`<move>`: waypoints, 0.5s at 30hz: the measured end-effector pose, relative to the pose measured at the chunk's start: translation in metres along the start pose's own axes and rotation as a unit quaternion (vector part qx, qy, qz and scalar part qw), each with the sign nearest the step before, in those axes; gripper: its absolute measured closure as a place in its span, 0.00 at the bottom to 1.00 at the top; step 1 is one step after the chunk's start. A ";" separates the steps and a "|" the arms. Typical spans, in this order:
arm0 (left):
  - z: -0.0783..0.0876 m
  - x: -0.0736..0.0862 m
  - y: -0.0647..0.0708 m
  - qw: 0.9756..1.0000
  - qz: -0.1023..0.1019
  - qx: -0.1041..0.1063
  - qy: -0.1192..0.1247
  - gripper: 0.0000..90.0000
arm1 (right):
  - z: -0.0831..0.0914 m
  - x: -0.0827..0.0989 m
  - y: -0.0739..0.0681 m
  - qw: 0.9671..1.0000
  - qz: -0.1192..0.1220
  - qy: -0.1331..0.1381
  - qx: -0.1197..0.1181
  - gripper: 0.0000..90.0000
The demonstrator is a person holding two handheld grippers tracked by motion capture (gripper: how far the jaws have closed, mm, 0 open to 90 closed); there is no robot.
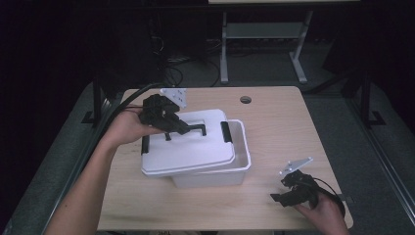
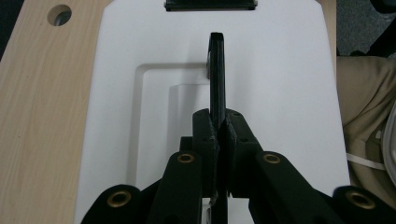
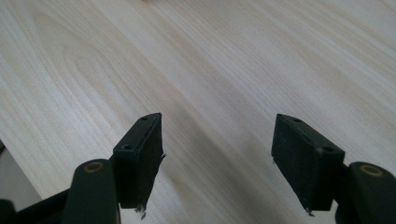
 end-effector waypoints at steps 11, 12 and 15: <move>-0.013 -0.014 -0.001 1.000 -0.007 0.007 0.004 0.94 | 0.003 0.001 0.002 1.000 -0.002 0.001 0.004 0.37; -0.013 -0.015 -0.001 1.000 -0.008 0.008 0.002 0.94 | 0.003 0.002 0.002 1.000 -0.002 0.001 0.004 0.37; -0.017 -0.018 -0.001 1.000 -0.009 0.009 0.002 0.94 | 0.003 0.002 0.002 1.000 -0.002 0.002 0.004 0.37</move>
Point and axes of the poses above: each handheld gripper's, and its own axes: z roughly backward along the jaws, x roughly out of its underside, y roughly to its right, the point moved 8 cm from there along -z, roughly forward along the jaws, and after that the axes turned 4 degrees about z, right-handed, at the moved point
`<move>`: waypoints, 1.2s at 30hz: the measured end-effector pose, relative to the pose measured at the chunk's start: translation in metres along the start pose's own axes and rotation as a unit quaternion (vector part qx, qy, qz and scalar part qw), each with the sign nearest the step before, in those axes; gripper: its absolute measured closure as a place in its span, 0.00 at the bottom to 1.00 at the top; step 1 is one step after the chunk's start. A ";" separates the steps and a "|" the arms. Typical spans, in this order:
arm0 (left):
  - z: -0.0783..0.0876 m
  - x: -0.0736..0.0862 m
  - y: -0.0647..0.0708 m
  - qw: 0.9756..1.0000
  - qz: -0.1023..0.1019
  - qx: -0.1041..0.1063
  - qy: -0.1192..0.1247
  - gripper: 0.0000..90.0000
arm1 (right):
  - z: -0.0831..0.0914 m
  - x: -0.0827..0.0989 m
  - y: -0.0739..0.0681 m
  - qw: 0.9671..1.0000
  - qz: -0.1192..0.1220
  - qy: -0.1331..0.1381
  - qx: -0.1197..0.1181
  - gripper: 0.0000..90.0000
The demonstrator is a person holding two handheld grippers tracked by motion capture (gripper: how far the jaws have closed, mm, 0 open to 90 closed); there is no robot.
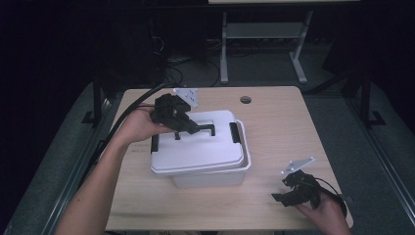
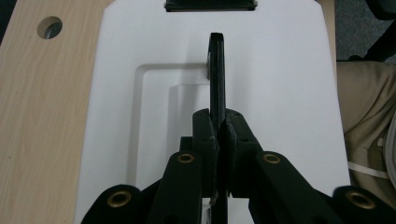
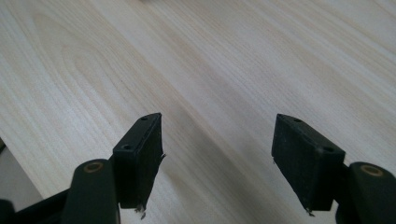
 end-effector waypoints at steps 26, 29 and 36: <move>-0.032 -0.014 -0.003 1.000 -0.004 0.013 -0.004 0.94 | 0.001 0.001 0.001 1.000 0.002 0.002 -0.003 0.37; -0.035 -0.014 -0.004 1.000 -0.006 0.014 -0.007 0.94 | 0.001 0.002 0.001 1.000 0.002 0.003 -0.003 0.37; -0.037 -0.014 -0.005 1.000 -0.007 0.016 -0.007 0.94 | 0.002 0.003 0.001 1.000 0.000 0.002 -0.002 0.37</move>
Point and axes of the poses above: each handheld gripper's, and its own axes: z roughly backward along the jaws, x roughly out of its underside, y roughly to its right, the point moved 8 cm from there along -z, roughly forward along the jaws, and after that the axes turned 4 degrees about z, right-handed, at the moved point
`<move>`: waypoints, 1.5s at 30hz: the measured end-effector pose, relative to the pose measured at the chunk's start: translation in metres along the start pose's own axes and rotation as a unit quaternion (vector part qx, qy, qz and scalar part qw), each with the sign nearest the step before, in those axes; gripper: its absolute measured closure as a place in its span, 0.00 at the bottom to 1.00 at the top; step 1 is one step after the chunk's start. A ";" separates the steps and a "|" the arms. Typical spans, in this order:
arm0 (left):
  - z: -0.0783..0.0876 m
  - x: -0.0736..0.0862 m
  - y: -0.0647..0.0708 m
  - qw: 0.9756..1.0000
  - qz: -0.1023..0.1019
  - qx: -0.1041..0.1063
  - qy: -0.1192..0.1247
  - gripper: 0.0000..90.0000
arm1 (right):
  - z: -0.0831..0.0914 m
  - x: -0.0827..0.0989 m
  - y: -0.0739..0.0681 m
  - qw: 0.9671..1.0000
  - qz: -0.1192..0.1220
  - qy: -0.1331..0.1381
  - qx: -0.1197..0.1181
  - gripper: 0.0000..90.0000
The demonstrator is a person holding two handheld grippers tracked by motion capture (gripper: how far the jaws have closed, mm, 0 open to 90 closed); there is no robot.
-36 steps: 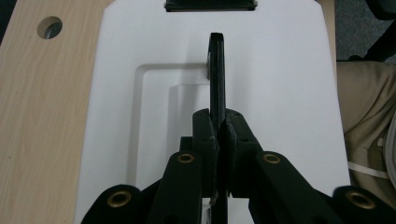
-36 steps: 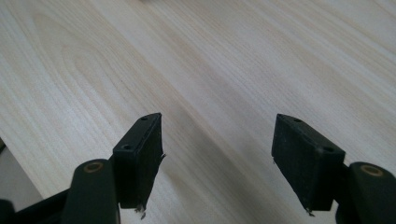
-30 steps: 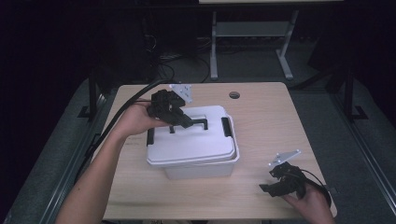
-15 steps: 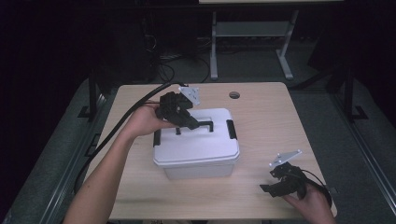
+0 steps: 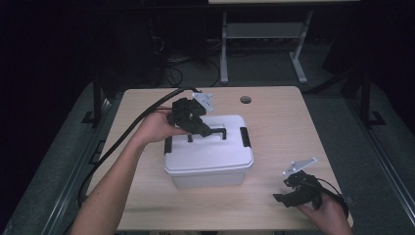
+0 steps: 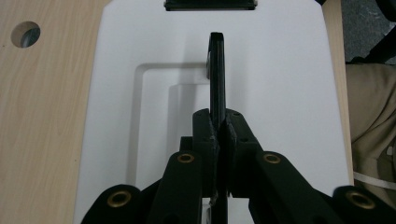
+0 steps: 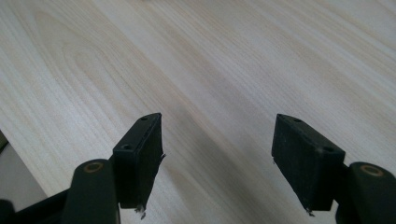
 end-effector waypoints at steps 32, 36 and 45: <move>-0.008 0.009 -0.003 1.000 0.002 0.000 -0.011 0.93 | -0.003 0.000 -0.001 1.000 0.002 -0.004 -0.004 0.37; -0.010 0.011 -0.001 1.000 0.006 0.004 -0.019 0.87 | -0.004 0.000 -0.002 1.000 0.002 -0.005 -0.005 0.37; -0.006 0.010 0.006 1.000 0.008 0.010 -0.015 0.74 | -0.003 -0.001 -0.001 1.000 0.003 -0.004 -0.003 0.37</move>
Point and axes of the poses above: each handheld gripper's, and its own axes: z roughly backward along the jaws, x roughly out of its underside, y roughly to its right, the point moved 8 cm from there along -z, roughly forward along the jaws, and after that the axes turned 4 degrees about z, right-handed, at the moved point
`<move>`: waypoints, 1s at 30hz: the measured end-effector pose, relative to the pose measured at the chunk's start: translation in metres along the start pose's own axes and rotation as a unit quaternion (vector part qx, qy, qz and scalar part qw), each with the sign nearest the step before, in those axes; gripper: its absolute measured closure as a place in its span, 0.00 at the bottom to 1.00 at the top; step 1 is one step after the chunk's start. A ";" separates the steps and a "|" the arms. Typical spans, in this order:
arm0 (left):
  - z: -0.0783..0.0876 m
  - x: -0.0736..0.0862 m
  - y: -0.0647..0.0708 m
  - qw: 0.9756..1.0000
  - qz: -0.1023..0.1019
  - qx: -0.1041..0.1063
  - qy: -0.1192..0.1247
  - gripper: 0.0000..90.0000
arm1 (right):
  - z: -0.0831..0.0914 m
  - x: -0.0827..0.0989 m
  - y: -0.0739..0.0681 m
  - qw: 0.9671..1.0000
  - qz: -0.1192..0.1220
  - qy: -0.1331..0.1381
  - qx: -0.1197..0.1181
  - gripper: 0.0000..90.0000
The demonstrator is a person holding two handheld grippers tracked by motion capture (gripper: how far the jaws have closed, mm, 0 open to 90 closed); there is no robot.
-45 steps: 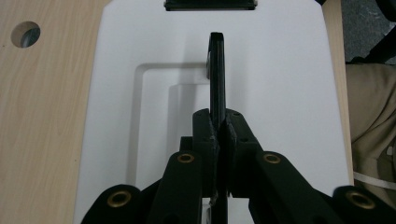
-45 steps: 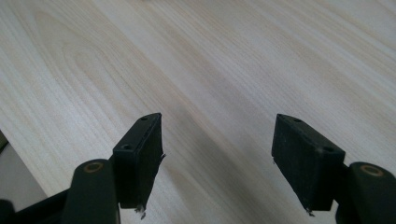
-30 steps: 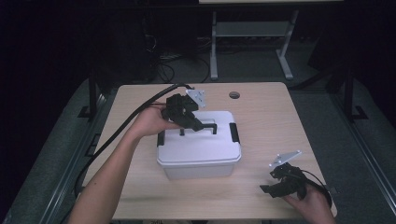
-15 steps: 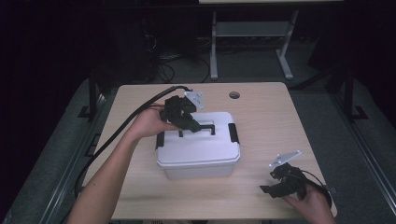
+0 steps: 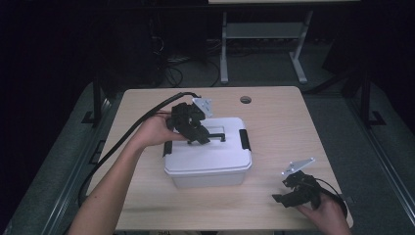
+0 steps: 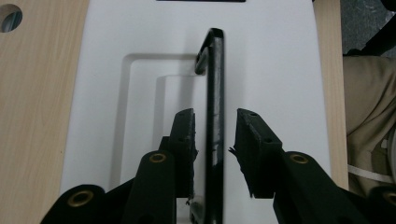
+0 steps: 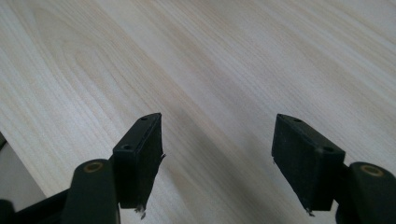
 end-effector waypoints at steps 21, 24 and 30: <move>0.013 0.021 0.011 1.000 0.013 -0.005 0.013 0.65 | -0.003 -0.004 -0.002 1.000 0.005 -0.005 0.003 0.36; 0.013 0.024 0.011 1.000 0.017 -0.007 0.008 0.64 | -0.003 -0.004 -0.003 1.000 0.006 -0.005 0.005 0.36; 0.017 0.028 0.012 1.000 0.019 -0.014 0.011 0.62 | -0.004 -0.006 -0.003 1.000 0.006 -0.006 0.004 0.35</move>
Point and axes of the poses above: each handheld gripper's, and its own axes: z roughly backward along the jaws, x roughly out of its underside, y roughly to its right, the point moved 8 cm from there along -z, roughly forward along the jaws, and after that the axes turned 4 degrees about z, right-handed, at the moved point
